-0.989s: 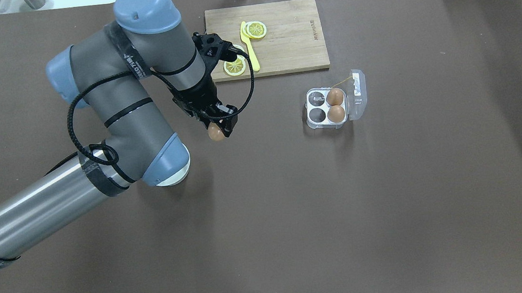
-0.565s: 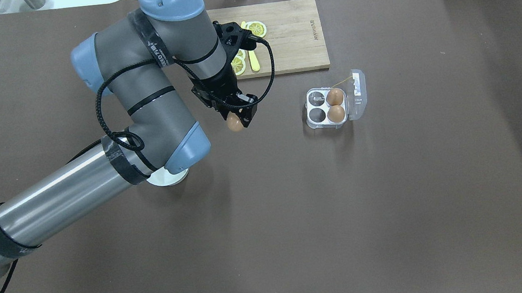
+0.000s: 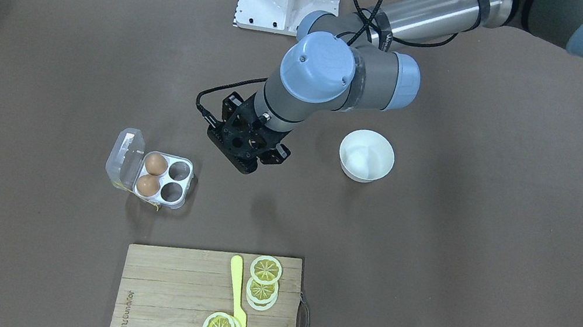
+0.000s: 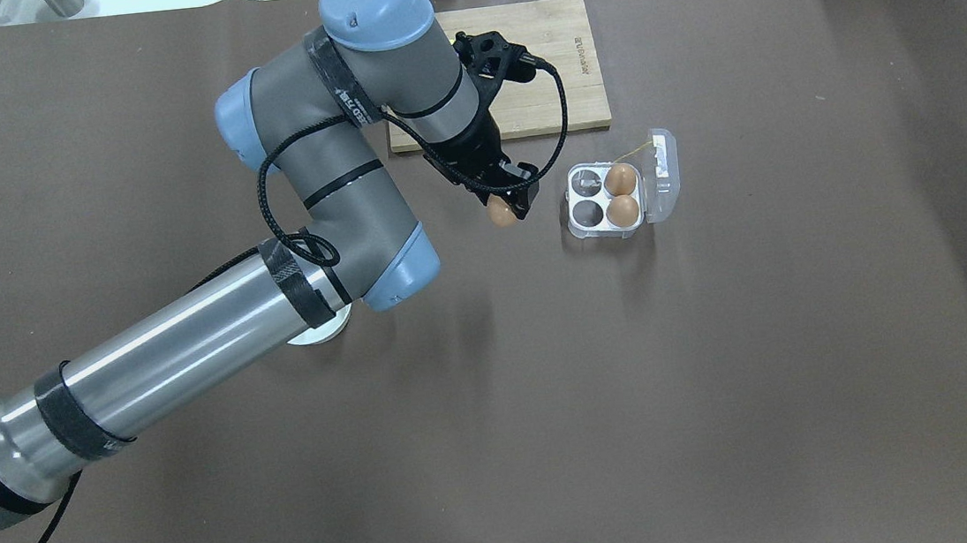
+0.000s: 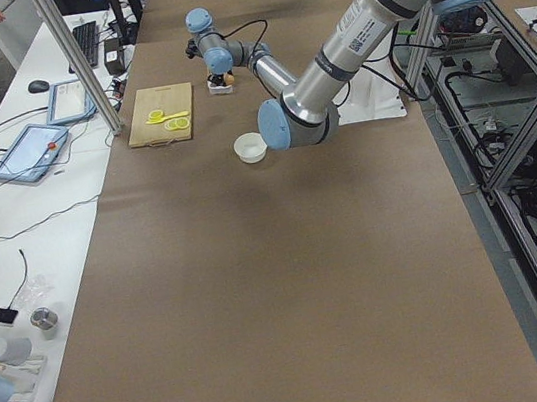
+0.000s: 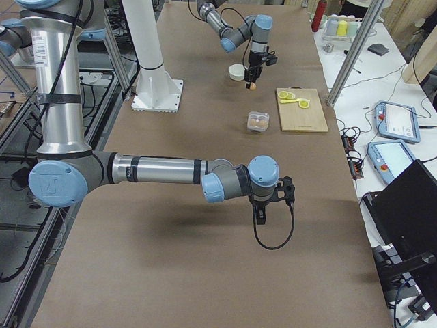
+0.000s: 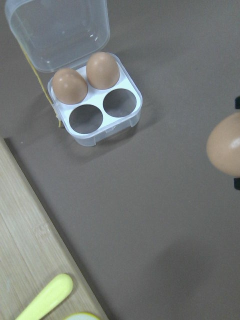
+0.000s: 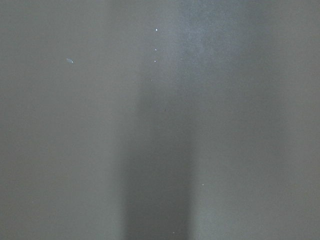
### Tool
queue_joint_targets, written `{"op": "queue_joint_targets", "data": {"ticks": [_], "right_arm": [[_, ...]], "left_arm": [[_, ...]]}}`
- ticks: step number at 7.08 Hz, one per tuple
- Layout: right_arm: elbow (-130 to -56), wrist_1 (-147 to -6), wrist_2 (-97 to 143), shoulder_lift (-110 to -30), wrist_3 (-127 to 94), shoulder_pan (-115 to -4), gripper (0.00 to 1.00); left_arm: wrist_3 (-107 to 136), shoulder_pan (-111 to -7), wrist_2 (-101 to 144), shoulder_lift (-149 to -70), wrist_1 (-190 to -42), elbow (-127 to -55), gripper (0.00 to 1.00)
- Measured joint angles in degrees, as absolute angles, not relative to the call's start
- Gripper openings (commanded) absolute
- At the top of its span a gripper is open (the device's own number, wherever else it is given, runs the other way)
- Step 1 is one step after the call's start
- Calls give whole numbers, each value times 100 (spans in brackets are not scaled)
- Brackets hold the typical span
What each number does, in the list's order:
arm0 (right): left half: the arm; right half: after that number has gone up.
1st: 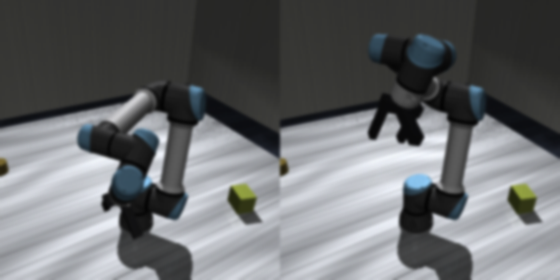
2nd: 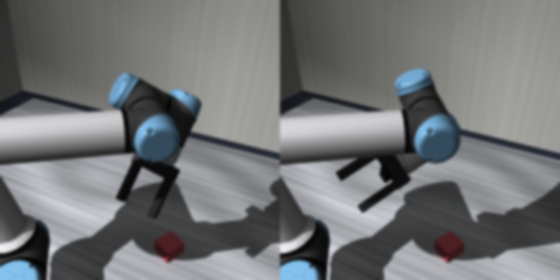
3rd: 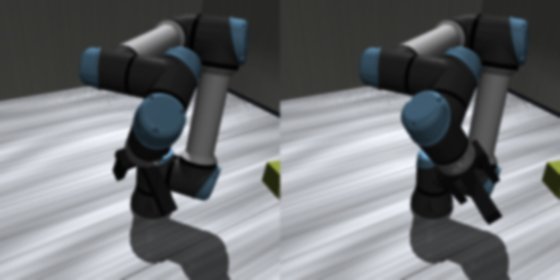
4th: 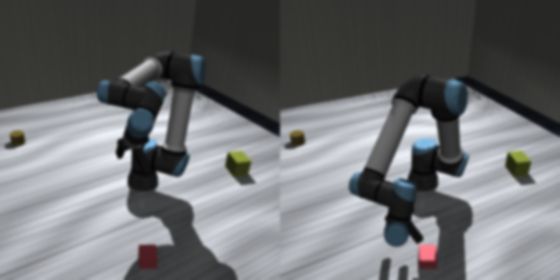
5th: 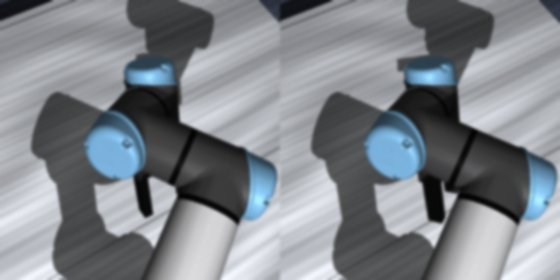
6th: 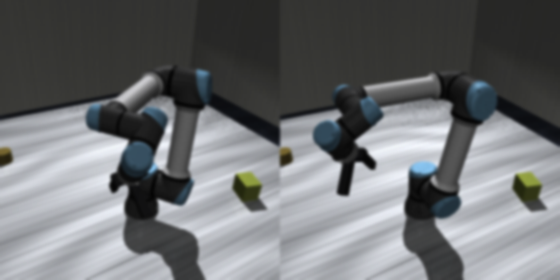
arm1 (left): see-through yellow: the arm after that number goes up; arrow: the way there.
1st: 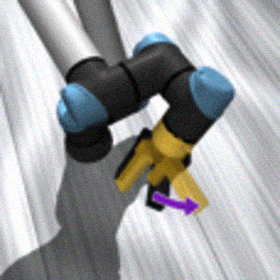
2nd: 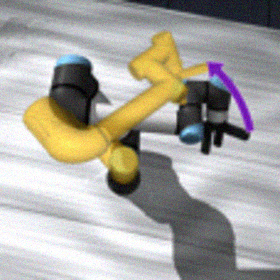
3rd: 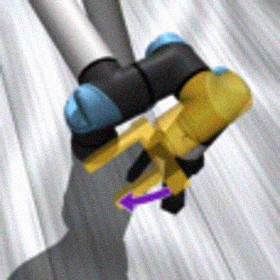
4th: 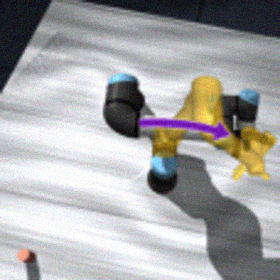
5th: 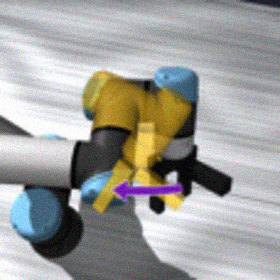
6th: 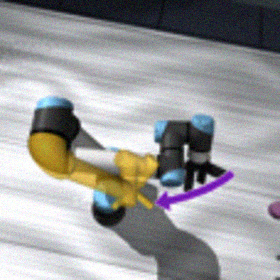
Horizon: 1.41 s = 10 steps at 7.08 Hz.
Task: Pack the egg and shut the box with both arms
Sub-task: 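Lift the egg with the left gripper and carry it to the egg box, then lower the egg into the empty slot and open the left gripper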
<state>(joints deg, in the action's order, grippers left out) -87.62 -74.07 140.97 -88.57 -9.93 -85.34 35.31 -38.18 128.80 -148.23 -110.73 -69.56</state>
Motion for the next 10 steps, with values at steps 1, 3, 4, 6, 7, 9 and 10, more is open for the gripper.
{"op": "queue_joint_targets", "data": {"ticks": [1, 3, 4, 6, 7, 9, 10], "right_arm": [[-8760, -7403, 14098, -8859, -993, -8532, 100], [-8760, -7401, 14098, -8862, -993, -8532, 100], [-8757, -7400, 14098, -8868, -993, -8533, 100], [-8759, -7400, 14098, -8884, -993, -8534, 100], [-8762, -7400, 14098, -8890, -993, -8534, 100], [-8758, -7400, 14098, -8890, -993, -8534, 100], [-8755, -7402, 14100, -8878, -993, -8534, 100]], "left_arm": [[3535, -3715, 12793, -14852, -11347, -6835, 38], [3632, -3489, 12319, -14904, -11797, -6677, 37], [3856, -3403, 12071, -14936, -12013, -6626, 37], [4386, -3292, 11714, -15080, -12316, -6505, 37], [4620, -3267, 11542, -15156, -12495, -6379, 37], [4937, -3255, 11217, -15274, -12685, -6214, 37], [5046, -3252, 11064, -15301, -12723, -6152, 37]]}}
